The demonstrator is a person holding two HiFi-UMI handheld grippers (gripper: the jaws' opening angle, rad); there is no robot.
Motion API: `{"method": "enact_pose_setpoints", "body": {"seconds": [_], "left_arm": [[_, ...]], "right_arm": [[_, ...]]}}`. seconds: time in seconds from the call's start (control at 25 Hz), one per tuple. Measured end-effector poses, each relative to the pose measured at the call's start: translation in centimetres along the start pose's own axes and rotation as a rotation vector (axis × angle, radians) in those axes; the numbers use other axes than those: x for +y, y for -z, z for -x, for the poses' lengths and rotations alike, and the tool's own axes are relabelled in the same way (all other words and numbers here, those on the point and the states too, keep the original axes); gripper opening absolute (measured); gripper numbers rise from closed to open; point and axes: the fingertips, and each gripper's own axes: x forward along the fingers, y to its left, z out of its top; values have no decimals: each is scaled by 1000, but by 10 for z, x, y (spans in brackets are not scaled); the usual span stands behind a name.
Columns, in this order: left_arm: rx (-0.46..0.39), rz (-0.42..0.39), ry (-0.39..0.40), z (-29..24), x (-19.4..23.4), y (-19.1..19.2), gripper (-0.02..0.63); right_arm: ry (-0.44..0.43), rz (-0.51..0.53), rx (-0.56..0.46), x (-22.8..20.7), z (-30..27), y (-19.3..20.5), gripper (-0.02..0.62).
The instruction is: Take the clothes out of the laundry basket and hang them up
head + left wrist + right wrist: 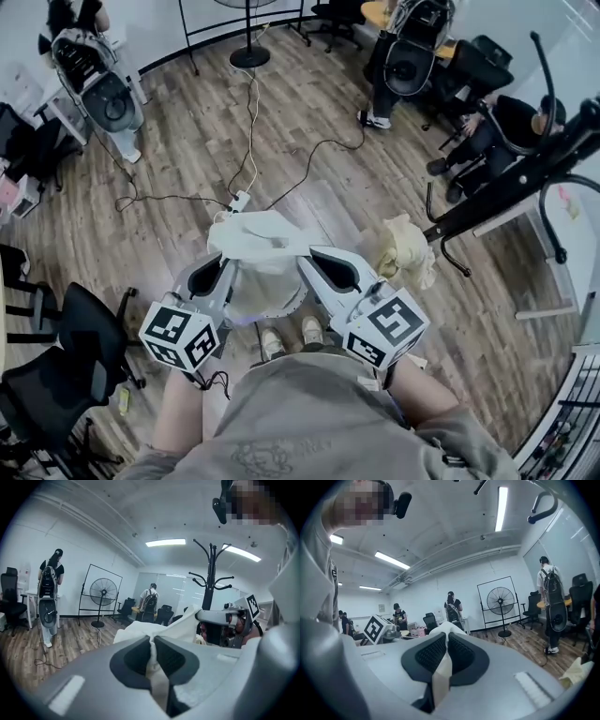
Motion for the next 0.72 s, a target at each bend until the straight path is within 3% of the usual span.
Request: {"method": "enact_pose_setpoints", "body": {"seconds": [0.72], "left_arm": [[-28,-102,167,-52,-44,-39,28]], "right_arm": [[168,20,-98,-46,44,-27,43]]}}
